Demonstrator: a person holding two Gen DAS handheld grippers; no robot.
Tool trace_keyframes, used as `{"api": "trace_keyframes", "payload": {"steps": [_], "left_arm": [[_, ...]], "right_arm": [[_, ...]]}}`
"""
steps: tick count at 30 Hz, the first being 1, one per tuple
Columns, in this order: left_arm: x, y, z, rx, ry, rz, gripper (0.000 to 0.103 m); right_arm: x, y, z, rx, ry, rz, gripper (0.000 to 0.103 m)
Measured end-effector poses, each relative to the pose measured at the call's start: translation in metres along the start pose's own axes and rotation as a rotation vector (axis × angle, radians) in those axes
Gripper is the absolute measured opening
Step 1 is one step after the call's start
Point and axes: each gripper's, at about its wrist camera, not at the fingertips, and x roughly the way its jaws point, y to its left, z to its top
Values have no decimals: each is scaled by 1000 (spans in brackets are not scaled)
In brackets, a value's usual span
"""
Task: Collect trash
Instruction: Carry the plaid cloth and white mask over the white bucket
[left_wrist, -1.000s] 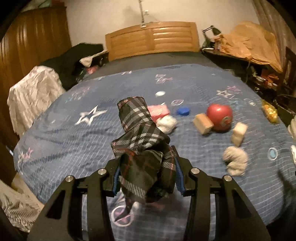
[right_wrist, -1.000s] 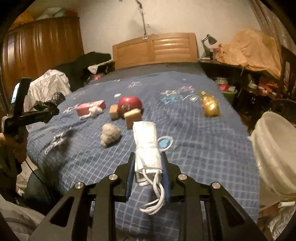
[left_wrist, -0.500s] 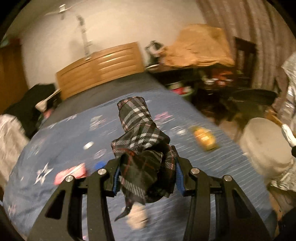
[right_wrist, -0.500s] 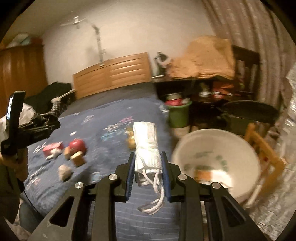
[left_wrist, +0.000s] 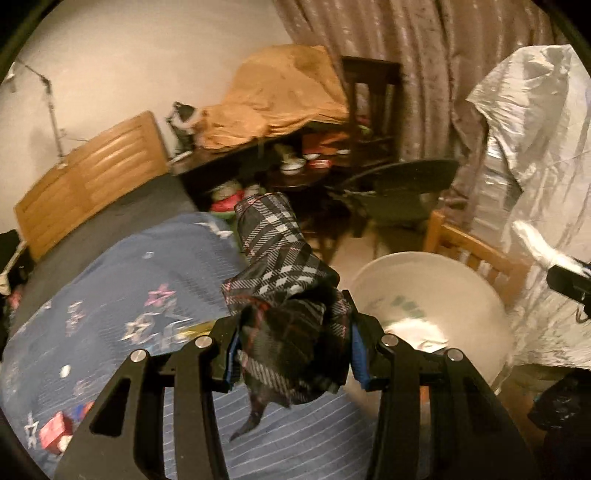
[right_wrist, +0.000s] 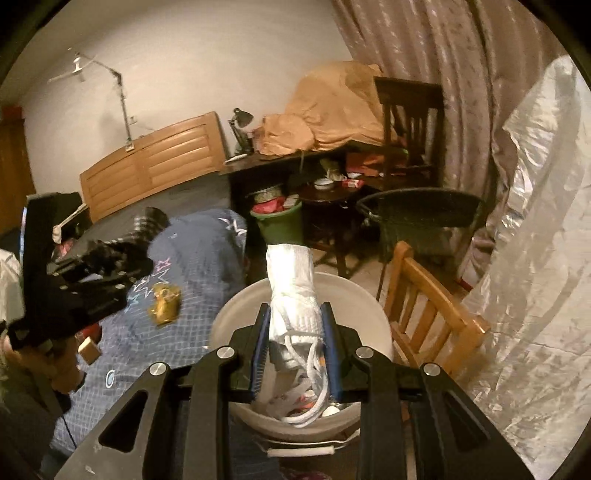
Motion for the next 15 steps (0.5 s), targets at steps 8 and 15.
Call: {"api": "trace_keyframes", "payload": {"steps": [8, 15], "left_arm": [[46, -49, 10, 71, 53, -89, 44], [67, -58, 4, 93, 98, -104, 44]], "right_arm": [[37, -13, 7, 10, 46, -13, 28], [66, -22, 1, 40, 96, -4, 28]]}}
